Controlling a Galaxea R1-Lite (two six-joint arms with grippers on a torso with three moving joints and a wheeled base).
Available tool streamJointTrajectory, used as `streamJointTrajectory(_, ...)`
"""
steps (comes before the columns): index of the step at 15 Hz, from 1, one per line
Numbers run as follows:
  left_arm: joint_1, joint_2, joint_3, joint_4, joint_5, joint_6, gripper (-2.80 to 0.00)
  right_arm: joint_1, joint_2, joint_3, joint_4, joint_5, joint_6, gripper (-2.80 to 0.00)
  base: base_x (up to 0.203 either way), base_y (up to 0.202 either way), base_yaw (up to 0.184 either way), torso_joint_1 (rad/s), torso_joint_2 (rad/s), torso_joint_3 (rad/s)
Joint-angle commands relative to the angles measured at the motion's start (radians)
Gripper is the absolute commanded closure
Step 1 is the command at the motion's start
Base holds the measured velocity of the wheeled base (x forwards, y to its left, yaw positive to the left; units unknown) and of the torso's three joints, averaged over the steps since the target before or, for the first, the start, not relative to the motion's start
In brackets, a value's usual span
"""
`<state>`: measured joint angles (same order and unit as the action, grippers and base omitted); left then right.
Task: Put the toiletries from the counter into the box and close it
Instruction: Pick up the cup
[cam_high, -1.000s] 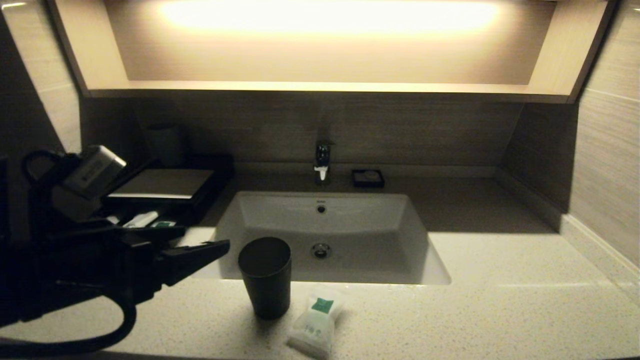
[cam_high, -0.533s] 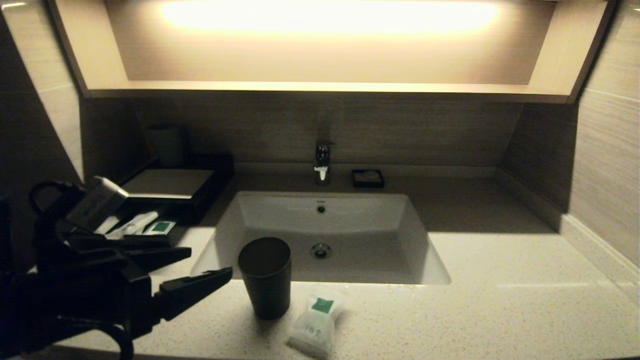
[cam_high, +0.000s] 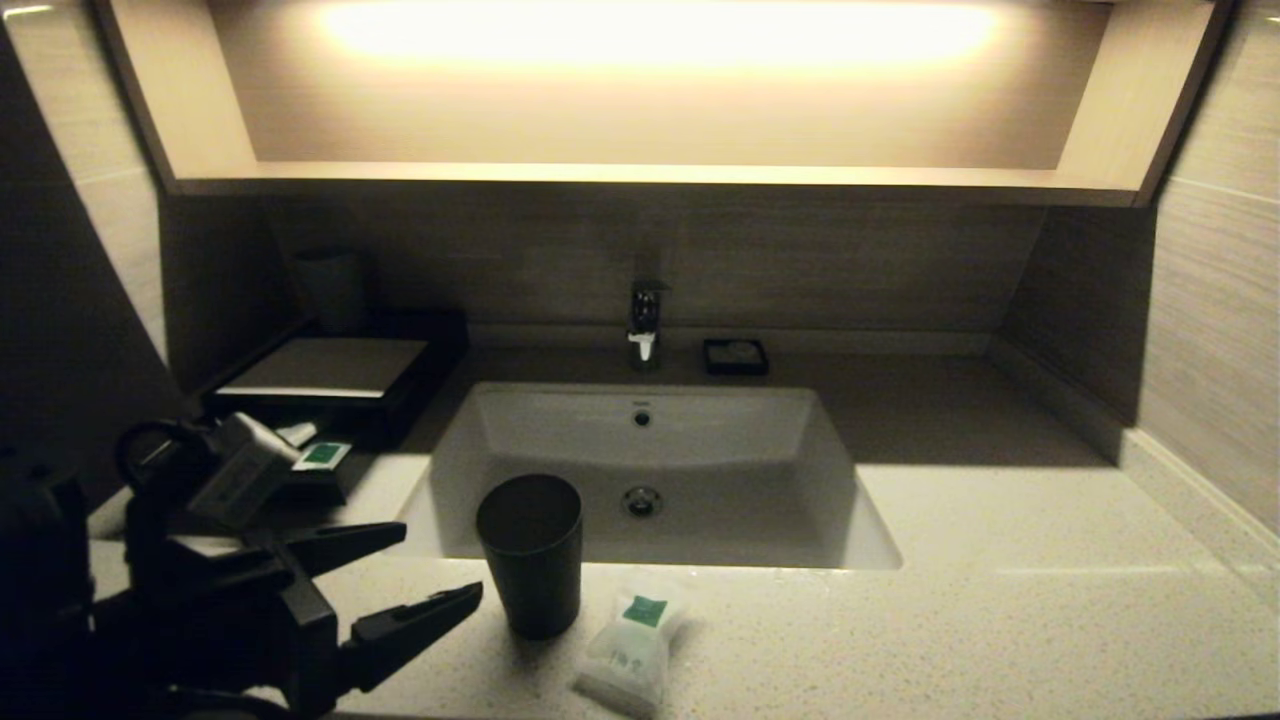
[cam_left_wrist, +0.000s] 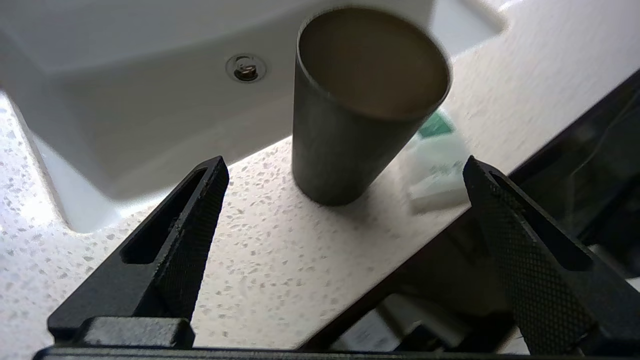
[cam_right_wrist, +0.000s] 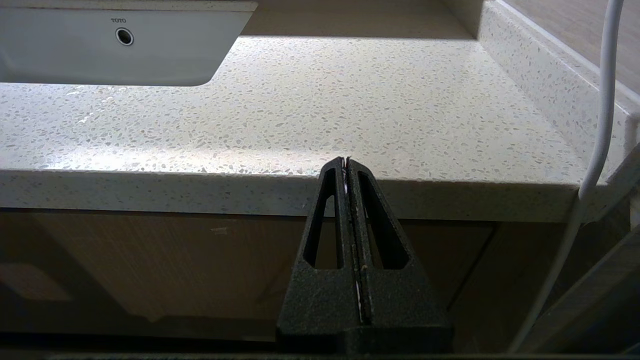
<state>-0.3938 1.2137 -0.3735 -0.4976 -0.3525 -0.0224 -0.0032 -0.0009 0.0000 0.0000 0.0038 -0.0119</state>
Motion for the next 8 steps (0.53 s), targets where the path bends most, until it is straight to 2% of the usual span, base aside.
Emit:
streamJointTrajectory(1,0.0,0.022,0.022,-0.015,-0.003,0.015,-2.8,0.0,0.001,0.002,0.0,0.001,0.0,0.0,0.0,0.0,0.0,0.0,0.0,0.0)
streamJointTrajectory(3,-0.001,0.025,0.032,-0.017,-0.004,0.02,-2.8,0.0,0.001,0.001,0.0,0.001,0.0,0.0,0.0,0.0,0.0,0.0,0.0,0.0)
streamJointTrajectory(8,-0.038,0.049,0.088,-0.132,-0.005,0.025,-2.8,0.0,0.001,0.002,0.0,0.001,0.0,0.0,0.0,0.0,0.0,0.0,0.0,0.0)
